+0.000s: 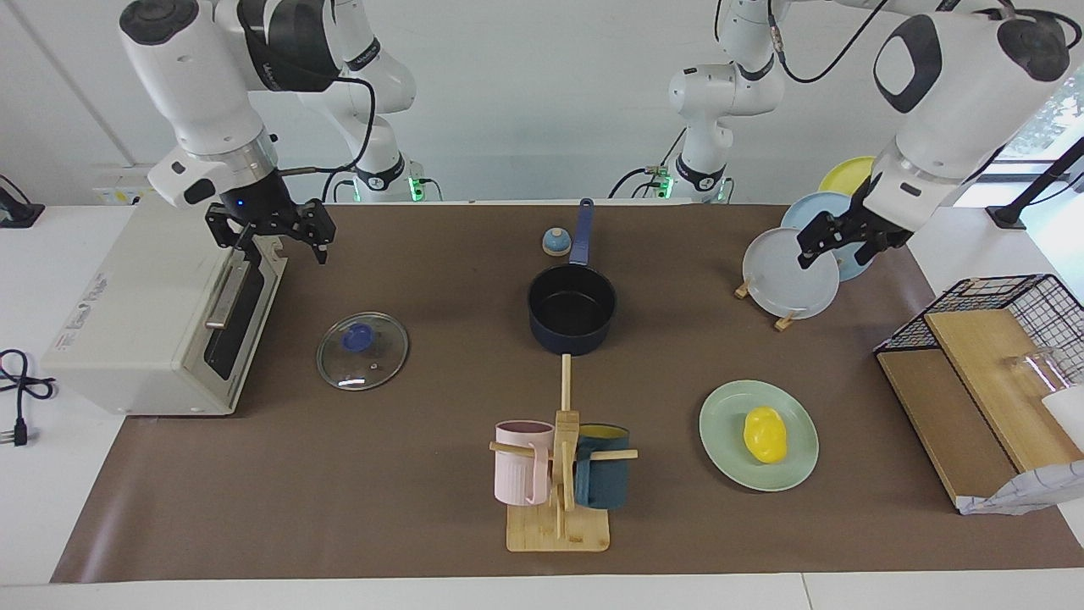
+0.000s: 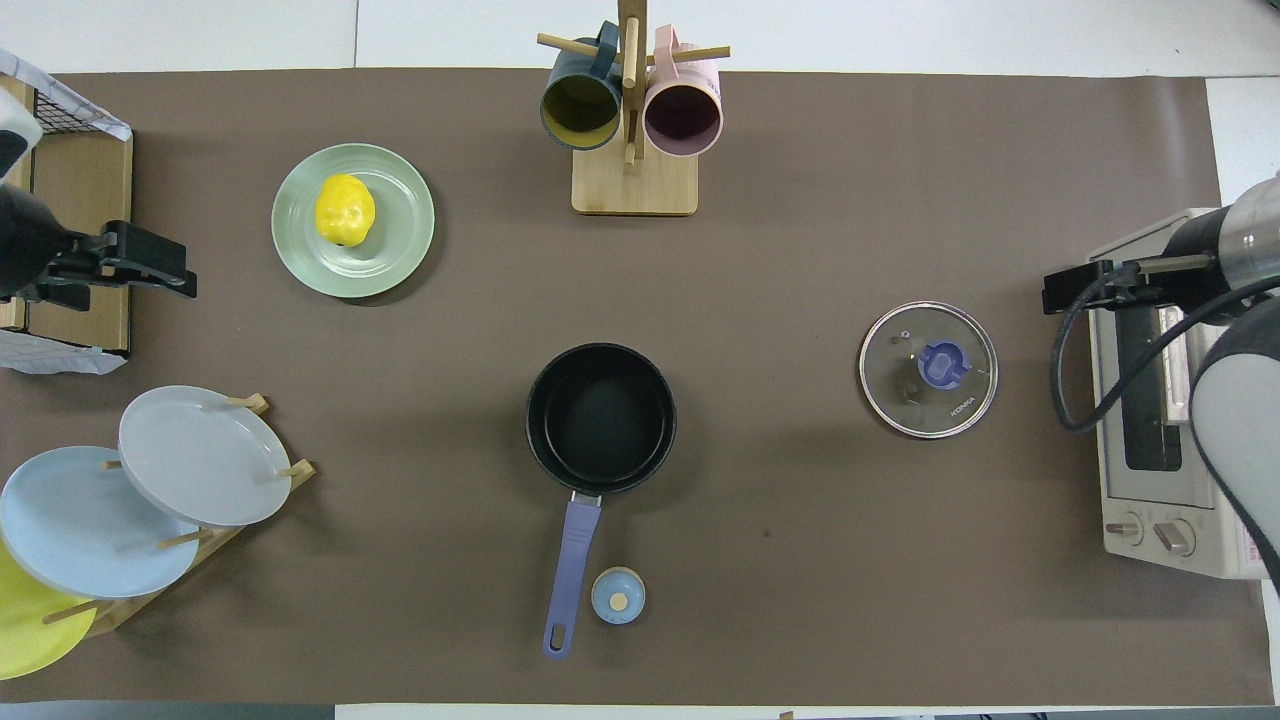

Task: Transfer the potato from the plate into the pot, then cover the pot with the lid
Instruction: 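Reach the left gripper to the potato while the right gripper reaches the lid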

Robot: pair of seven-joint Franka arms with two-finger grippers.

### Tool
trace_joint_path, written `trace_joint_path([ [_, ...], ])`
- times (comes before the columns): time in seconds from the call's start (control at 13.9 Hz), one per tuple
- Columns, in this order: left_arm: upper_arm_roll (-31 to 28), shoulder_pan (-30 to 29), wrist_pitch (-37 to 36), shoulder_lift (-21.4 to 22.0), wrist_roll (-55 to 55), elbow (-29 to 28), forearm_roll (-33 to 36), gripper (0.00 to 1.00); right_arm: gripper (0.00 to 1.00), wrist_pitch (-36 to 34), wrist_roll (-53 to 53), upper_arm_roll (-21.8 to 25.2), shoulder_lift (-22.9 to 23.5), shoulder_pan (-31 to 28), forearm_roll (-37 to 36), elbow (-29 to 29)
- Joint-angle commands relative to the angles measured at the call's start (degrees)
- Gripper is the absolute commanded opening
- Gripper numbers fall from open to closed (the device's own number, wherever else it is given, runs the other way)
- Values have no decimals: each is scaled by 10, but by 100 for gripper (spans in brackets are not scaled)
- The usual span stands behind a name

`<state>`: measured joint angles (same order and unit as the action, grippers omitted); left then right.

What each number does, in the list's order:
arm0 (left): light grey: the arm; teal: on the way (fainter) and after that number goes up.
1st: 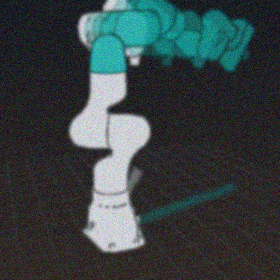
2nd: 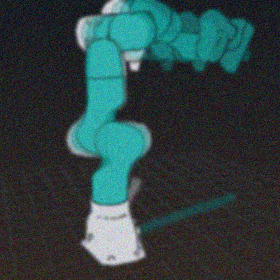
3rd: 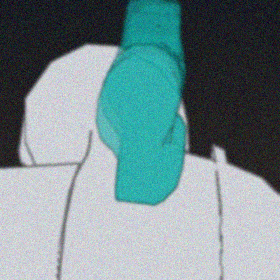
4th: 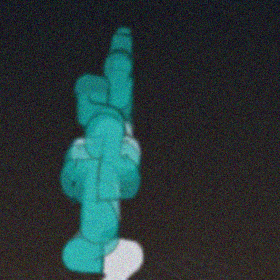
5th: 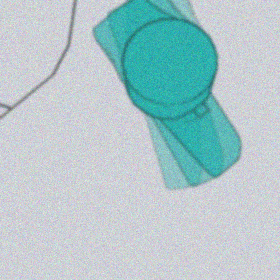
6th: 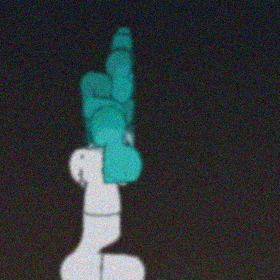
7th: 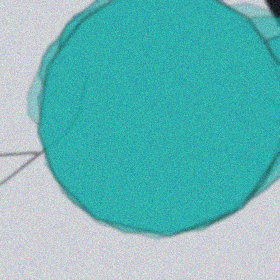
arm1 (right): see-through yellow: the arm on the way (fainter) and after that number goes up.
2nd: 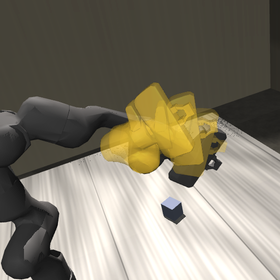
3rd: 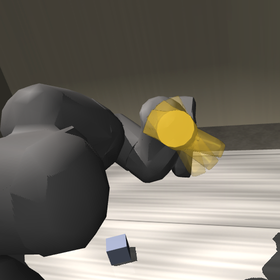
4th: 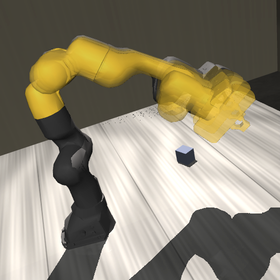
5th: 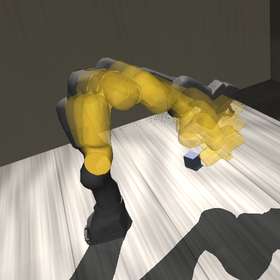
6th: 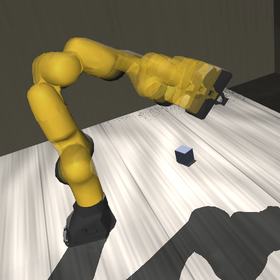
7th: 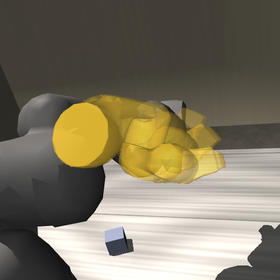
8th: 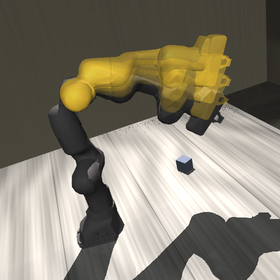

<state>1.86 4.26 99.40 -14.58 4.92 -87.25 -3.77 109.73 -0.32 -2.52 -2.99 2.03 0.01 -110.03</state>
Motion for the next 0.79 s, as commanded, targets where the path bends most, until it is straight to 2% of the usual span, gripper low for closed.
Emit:
trace_joint_path([
  [0.0,-3,16,63,-73,-3,30,-6,100,100,67,-4,-1,-4,4,10,-64],
  [0.07,-4,17,79,-95,-3,31,-3,100,100,78,4,-1,11,4,10,-68],
  [0.29,-8,34,105,-177,-1,91,5,100,100,140,88,0,32,-4,10,-104],
  [0.5,-8,36,152,-206,10,94,18,100,100,227,88,0,55,1,10,-147],
  [0.72,-8,35,188,-209,18,83,42,100,100,289,88,0,61,3,10,-185],
])
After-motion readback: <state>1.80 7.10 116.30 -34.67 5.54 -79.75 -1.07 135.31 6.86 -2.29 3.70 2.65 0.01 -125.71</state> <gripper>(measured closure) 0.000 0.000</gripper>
